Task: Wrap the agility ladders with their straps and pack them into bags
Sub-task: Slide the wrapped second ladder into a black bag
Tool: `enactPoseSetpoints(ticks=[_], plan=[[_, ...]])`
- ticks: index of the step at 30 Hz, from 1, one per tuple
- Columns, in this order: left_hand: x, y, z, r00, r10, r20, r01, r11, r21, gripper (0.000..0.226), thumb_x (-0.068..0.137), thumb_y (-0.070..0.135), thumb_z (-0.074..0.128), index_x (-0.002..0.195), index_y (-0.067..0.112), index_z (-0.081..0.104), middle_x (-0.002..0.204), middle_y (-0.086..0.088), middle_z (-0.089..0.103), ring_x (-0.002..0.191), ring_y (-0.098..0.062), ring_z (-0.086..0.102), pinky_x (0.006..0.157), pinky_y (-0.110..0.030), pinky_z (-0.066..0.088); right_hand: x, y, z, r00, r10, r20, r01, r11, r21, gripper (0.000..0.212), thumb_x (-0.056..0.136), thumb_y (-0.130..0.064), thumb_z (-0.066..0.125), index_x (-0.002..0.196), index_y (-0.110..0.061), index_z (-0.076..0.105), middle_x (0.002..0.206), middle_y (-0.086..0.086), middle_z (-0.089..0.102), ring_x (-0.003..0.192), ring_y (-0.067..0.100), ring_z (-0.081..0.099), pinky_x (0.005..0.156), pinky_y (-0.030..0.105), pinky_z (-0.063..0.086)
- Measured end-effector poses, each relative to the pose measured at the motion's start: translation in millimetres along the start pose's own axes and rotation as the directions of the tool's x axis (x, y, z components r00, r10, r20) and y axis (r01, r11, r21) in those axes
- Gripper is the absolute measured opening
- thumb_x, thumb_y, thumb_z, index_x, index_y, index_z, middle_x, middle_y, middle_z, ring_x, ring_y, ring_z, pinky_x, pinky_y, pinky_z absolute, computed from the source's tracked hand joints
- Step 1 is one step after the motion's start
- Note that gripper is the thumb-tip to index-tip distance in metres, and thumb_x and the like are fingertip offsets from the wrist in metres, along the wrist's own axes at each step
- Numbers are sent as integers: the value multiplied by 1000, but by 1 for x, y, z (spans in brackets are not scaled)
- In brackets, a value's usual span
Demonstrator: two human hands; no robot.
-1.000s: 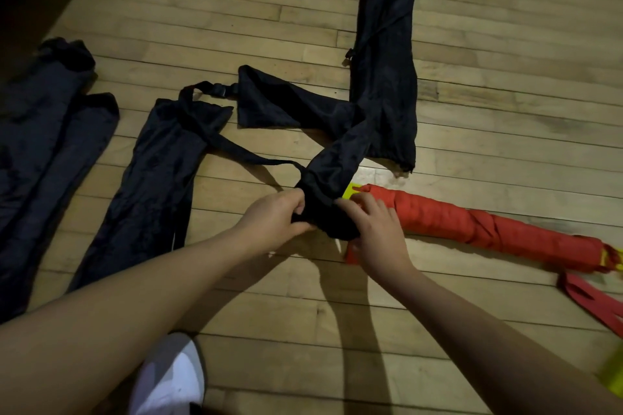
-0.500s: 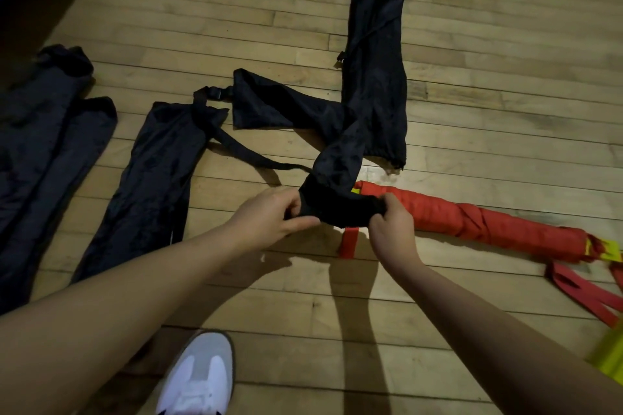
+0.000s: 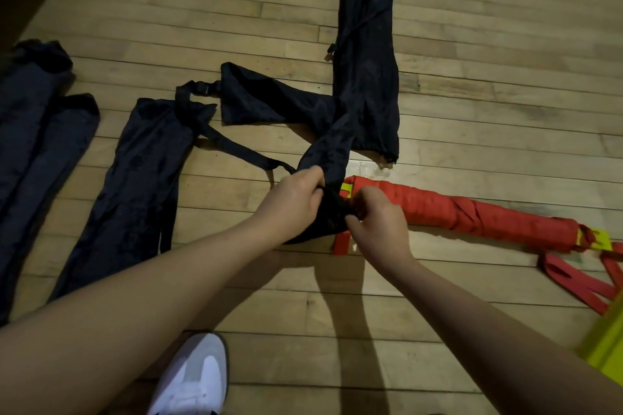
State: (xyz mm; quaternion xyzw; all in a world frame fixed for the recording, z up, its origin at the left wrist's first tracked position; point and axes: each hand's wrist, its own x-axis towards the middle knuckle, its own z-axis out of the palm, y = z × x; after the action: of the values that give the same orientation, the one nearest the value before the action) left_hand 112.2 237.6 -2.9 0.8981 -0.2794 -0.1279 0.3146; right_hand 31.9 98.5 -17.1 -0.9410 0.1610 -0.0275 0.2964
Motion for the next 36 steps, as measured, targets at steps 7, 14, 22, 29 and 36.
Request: enactPoseSetpoints(ticks=[7,14,22,29,36], plan=[[9,-7,-24,991,-85,-100,67,982,-176,5,97,11,49,99,10,52,79,5,51,68,-5,48,56,-24,39,14,-2,7,931,364,-1,-321,822,470,17,92,-5,49,83,-18,41,77,6,52,65,26,55,56,36,48],[8,-15,-31,992,-98,-82,87,987,-132,19,97,9,46,116,15,48,99,-4,61,84,-18,60,69,-36,54,21,-14,4,952,306,-31,-235,789,568,17,93,0,49,103,-14,47,93,-4,56,87,9,59,73,21,53],[-5,-30,-27,987,55,151,-80,983,165,15,92,16,48,88,7,60,87,3,44,86,-24,56,72,-34,46,19,-7,1,995,53,-88,-38,986,165,27,84,8,57,108,-2,63,104,4,50,98,16,53,83,19,48],[2,-9,-14,980,-68,190,-60,798,599,69,87,67,43,122,9,55,126,-8,47,121,-26,39,99,-39,37,14,-8,-2,990,-138,-7,138,987,78,21,81,11,57,98,0,63,97,0,46,88,16,51,76,33,52],[12,-1,-5,974,94,207,-167,914,370,26,92,1,50,116,11,46,112,-5,44,90,-22,53,65,-28,37,18,4,-7,989,-142,47,133,980,148,31,82,-9,60,113,-6,59,103,-1,50,91,12,52,78,25,48]])
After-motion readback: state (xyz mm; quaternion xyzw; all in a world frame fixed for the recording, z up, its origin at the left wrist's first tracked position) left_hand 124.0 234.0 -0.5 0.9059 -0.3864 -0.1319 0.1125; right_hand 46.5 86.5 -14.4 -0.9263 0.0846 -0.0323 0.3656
